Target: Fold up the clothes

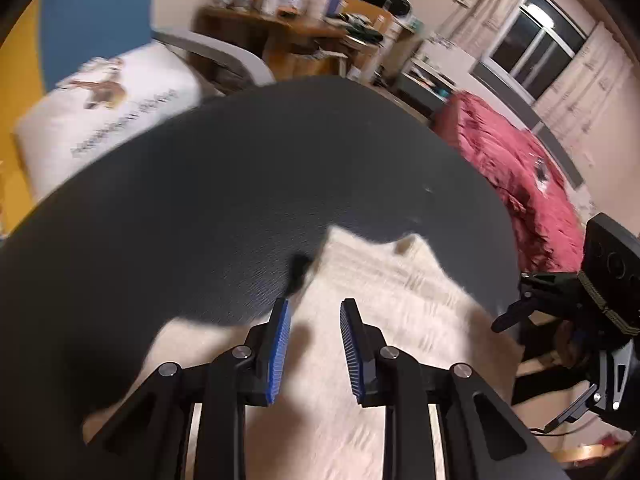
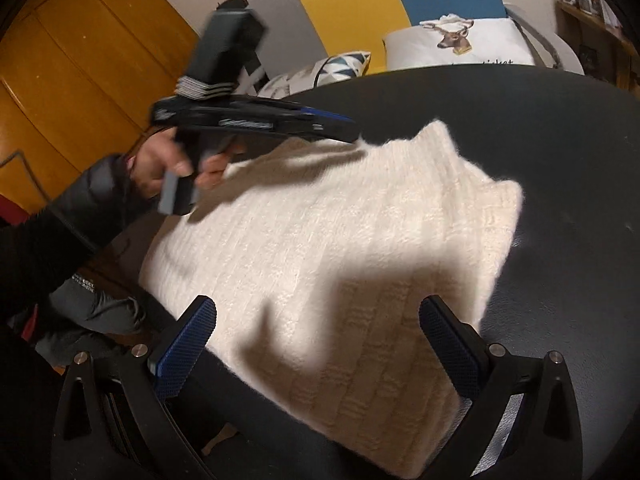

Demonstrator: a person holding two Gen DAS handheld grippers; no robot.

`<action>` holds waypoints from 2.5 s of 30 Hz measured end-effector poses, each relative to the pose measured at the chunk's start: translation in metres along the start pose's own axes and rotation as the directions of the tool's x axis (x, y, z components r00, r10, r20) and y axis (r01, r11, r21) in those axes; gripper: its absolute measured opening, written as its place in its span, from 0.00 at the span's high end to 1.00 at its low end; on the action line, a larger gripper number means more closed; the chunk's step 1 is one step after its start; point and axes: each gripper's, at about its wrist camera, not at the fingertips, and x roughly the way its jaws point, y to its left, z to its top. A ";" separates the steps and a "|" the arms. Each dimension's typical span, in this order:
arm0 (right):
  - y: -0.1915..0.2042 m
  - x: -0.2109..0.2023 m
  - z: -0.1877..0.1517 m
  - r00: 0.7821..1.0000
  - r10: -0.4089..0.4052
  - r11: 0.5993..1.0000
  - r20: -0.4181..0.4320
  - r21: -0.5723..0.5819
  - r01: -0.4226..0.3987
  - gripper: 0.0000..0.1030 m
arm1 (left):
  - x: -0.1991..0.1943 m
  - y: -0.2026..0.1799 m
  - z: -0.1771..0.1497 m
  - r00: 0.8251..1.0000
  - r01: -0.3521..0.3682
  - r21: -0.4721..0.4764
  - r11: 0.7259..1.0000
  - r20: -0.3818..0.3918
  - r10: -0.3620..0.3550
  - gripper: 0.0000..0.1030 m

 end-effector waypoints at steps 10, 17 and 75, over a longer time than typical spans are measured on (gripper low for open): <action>-0.027 -0.011 -0.004 0.995 0.080 0.996 0.060 0.035 -0.082 0.00 | 0.031 -0.019 0.013 0.999 -0.021 0.079 0.997 -0.043 0.025 1.00; -0.034 0.002 -0.015 0.993 0.111 0.992 0.034 0.055 -0.113 0.00 | 0.042 -0.026 0.026 0.988 -0.153 0.066 0.986 0.022 0.152 1.00; -0.058 -0.032 -0.028 0.869 0.418 0.908 -0.265 0.146 -0.392 0.00 | 0.023 -0.100 -0.076 0.999 -0.028 0.215 0.976 -0.014 0.032 0.86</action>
